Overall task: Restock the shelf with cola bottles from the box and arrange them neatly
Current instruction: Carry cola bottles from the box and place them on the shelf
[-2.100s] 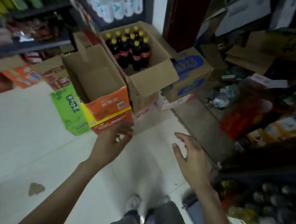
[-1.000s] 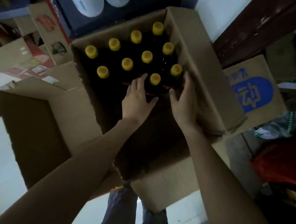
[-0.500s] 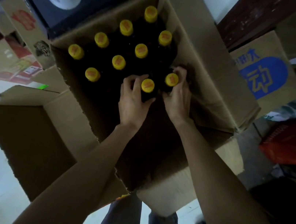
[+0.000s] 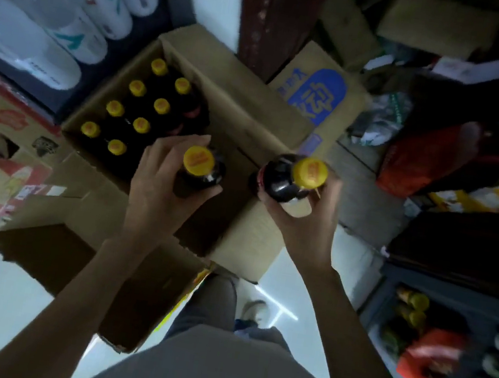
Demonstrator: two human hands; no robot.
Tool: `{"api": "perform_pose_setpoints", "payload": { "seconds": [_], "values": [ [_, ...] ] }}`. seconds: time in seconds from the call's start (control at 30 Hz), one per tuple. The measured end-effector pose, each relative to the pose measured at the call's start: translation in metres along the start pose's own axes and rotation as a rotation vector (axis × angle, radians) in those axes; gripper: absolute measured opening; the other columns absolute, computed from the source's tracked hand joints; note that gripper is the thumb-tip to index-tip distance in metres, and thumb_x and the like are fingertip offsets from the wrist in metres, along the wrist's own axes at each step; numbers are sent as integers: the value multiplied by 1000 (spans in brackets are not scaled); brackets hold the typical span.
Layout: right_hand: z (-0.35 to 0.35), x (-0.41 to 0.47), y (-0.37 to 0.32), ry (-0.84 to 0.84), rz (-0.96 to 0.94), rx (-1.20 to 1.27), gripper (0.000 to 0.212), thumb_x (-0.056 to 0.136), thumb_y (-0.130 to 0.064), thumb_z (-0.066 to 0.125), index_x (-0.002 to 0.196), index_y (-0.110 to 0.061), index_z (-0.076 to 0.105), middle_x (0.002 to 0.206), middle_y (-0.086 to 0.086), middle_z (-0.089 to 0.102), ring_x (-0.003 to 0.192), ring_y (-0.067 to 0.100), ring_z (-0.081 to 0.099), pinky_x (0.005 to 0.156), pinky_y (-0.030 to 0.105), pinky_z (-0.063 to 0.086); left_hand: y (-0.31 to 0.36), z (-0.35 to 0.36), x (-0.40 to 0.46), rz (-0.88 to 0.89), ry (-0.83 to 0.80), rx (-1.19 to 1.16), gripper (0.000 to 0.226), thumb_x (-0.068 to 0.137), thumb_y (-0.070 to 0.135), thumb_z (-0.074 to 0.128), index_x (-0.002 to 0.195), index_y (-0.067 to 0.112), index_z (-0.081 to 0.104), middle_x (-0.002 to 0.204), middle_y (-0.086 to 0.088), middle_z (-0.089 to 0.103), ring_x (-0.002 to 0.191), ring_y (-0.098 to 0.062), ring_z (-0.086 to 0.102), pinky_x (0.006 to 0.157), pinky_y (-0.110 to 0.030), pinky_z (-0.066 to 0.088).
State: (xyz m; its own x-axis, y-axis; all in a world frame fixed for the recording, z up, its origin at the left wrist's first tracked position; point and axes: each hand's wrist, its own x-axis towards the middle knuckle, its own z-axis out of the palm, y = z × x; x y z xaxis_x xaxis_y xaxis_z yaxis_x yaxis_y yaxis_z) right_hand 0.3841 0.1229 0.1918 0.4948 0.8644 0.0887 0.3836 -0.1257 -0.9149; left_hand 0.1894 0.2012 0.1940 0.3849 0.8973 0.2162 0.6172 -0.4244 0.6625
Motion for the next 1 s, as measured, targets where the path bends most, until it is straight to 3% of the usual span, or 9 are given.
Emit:
{"api": "perform_pose_setpoints", "payload": {
  "seconds": [0.1, 0.2, 0.33, 0.5, 0.57, 0.63, 0.77, 0.83, 1.0],
  "values": [
    [-32, -29, 6, 55, -19, -15, 64, 69, -19, 85, 117, -34, 45, 116, -8, 52, 109, 20, 57, 90, 38, 50, 35, -5, -3, -86, -80, -199, 67, 69, 35, 78, 128, 26, 49, 124, 8, 51, 121, -2, 46, 101, -13, 38],
    [-72, -76, 17, 192, 57, -17, 60, 71, -29, 82, 119, -30, 45, 115, -17, 50, 107, 14, 56, 91, 34, 49, 73, 11, -21, -119, -163, -405, 70, 61, 35, 84, 116, 51, 44, 121, 13, 56, 116, -5, 55, 99, -27, 46],
    [-123, -155, 35, 399, 150, -68, 63, 71, -26, 85, 118, -36, 44, 114, -22, 48, 108, 2, 52, 92, 26, 47, 119, 49, -58, -32, -304, -420, 63, 60, 36, 85, 109, 44, 46, 114, 3, 62, 107, -16, 62, 92, -48, 51],
    [-196, -269, 47, 630, 310, -52, 87, 63, -13, 90, 111, -63, 37, 112, -38, 50, 106, -7, 54, 93, 16, 44, 200, 100, -129, 135, -509, -457, 66, 59, 32, 86, 105, 56, 46, 107, 26, 61, 104, -5, 61, 92, -35, 51],
    [-229, -316, 50, 680, 337, -65, 85, 62, -11, 90, 116, -52, 38, 115, -37, 49, 108, -13, 51, 93, 11, 43, 236, 119, -166, 218, -570, -482, 63, 60, 34, 85, 104, 56, 45, 107, 20, 61, 102, -12, 62, 90, -41, 52],
    [-266, -357, 50, 699, 361, -94, 84, 64, -14, 89, 123, -41, 36, 120, -25, 51, 108, -15, 49, 92, 10, 41, 277, 134, -204, 283, -636, -534, 57, 60, 41, 80, 101, 58, 45, 104, 19, 60, 99, -10, 62, 87, -35, 53],
    [-336, -427, 44, 662, 394, -201, 83, 67, -28, 87, 128, -41, 32, 120, -7, 59, 106, 13, 58, 87, 35, 51, 355, 156, -276, 378, -749, -590, 49, 60, 47, 76, 98, 58, 46, 100, 30, 61, 96, -1, 62, 80, -18, 48],
    [-370, -458, 44, 675, 386, -254, 82, 68, -38, 82, 130, -45, 27, 120, -3, 61, 105, 22, 61, 84, 46, 53, 390, 165, -305, 447, -777, -600, 48, 63, 47, 76, 100, 56, 48, 101, 29, 62, 96, -1, 62, 79, -17, 48],
    [-445, -514, 54, 804, 368, -379, 86, 70, -57, 72, 139, -40, 25, 116, -5, 62, 101, 18, 63, 82, 45, 57, 472, 183, -355, 607, -818, -639, 49, 67, 47, 75, 110, 38, 53, 104, 16, 66, 96, -7, 65, 78, -32, 54]
  ]
}}
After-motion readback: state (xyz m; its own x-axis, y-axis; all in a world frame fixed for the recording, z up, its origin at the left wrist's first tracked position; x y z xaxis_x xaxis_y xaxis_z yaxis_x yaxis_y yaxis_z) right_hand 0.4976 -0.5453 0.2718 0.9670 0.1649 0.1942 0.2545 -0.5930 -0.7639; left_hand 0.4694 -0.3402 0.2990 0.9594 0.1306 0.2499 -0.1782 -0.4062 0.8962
